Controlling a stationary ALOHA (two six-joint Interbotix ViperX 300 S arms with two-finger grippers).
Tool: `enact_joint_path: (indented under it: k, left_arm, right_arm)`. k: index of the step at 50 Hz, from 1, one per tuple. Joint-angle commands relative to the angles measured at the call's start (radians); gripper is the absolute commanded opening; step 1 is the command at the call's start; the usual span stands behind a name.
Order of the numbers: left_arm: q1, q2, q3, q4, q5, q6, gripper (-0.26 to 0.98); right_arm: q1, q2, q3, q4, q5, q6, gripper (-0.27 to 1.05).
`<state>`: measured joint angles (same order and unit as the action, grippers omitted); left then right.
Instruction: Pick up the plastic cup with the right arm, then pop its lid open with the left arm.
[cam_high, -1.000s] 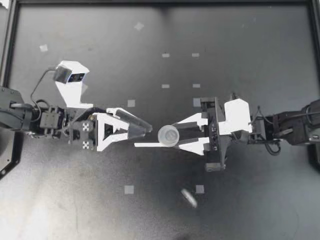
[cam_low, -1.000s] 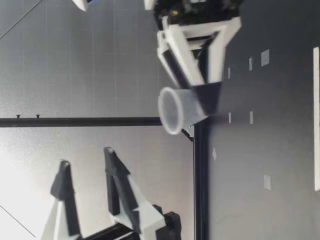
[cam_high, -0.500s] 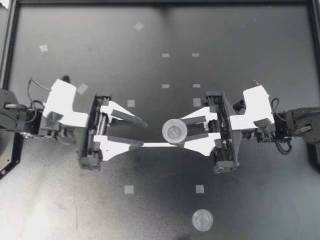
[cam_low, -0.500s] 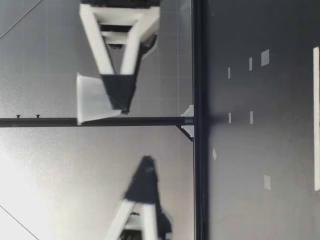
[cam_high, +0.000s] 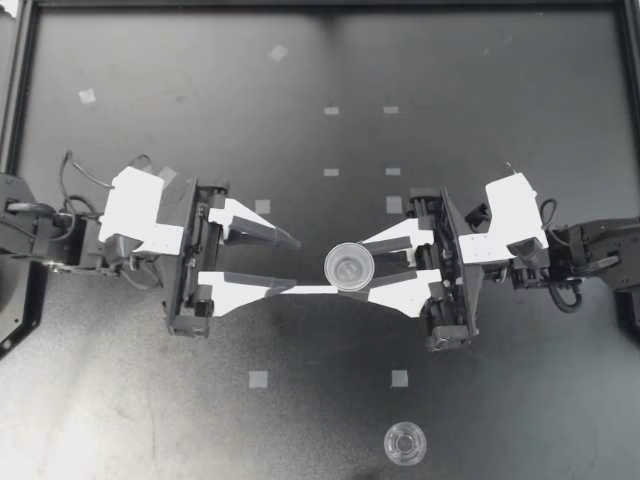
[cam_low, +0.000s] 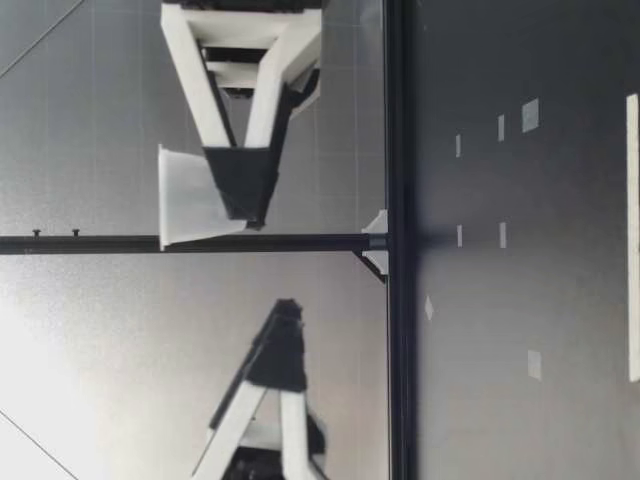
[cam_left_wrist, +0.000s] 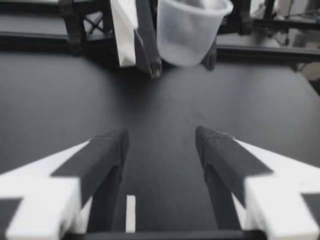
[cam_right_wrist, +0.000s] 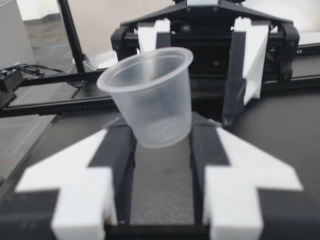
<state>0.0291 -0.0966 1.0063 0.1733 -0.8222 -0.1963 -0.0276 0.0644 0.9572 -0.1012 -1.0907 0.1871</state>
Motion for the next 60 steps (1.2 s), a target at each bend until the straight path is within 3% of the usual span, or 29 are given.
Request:
enact_joint_path:
  k: [1,60]
  left_arm:
    - [0.000,-0.029,-0.006,-0.002,-0.011,0.002,0.52]
    - [0.000,-0.029,0.000,-0.002,-0.011,-0.011,0.52]
  right_arm:
    - [0.005,-0.008,-0.008,0.000,-0.011,-0.002,0.31]
    - [0.005,-0.002,-0.009,0.000,-0.008,-0.002,0.31]
